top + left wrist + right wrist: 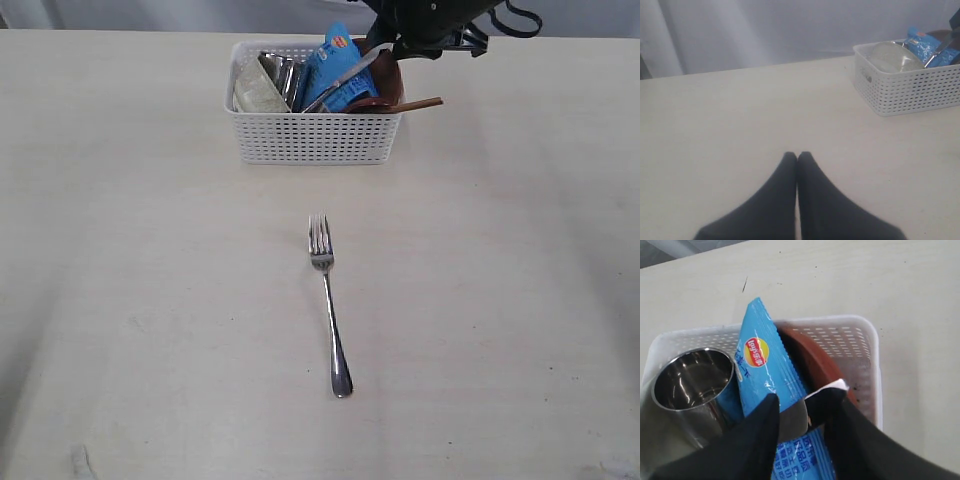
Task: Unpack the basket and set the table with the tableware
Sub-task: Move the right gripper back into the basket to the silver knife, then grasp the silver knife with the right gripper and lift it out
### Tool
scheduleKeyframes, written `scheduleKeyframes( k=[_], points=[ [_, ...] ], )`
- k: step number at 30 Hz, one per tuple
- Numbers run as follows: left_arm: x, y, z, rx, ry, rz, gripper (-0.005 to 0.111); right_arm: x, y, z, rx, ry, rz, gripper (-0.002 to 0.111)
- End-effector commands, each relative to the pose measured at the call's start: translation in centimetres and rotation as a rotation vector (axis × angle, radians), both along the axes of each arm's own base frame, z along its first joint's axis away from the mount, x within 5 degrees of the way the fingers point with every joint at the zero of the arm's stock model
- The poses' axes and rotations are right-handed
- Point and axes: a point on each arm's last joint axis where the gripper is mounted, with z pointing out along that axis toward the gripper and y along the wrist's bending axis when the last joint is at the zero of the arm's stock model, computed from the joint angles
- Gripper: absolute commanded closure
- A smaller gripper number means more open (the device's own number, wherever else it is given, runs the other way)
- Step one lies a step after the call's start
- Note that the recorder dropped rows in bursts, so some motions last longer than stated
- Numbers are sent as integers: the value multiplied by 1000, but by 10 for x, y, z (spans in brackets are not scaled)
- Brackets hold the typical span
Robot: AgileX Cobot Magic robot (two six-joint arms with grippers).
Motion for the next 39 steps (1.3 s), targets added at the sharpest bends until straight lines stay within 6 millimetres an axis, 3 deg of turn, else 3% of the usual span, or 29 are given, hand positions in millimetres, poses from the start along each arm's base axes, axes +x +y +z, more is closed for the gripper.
scheduleKeyframes(
  k=[1, 6, 15, 39],
  points=[
    [0, 0, 0, 4, -6, 3, 107, 0, 1, 5, -15, -32, 26, 90],
    [0, 0, 0, 4, -6, 3, 107, 0, 1, 3, -21, -28, 36, 109],
    [0, 0, 0, 4, -6, 3, 107, -3, 1, 6, -29, -11, 62, 109],
    [0, 0, 0, 4, -6, 3, 107, -41, -9, 114, -23, -241, 138, 109]
  ],
)
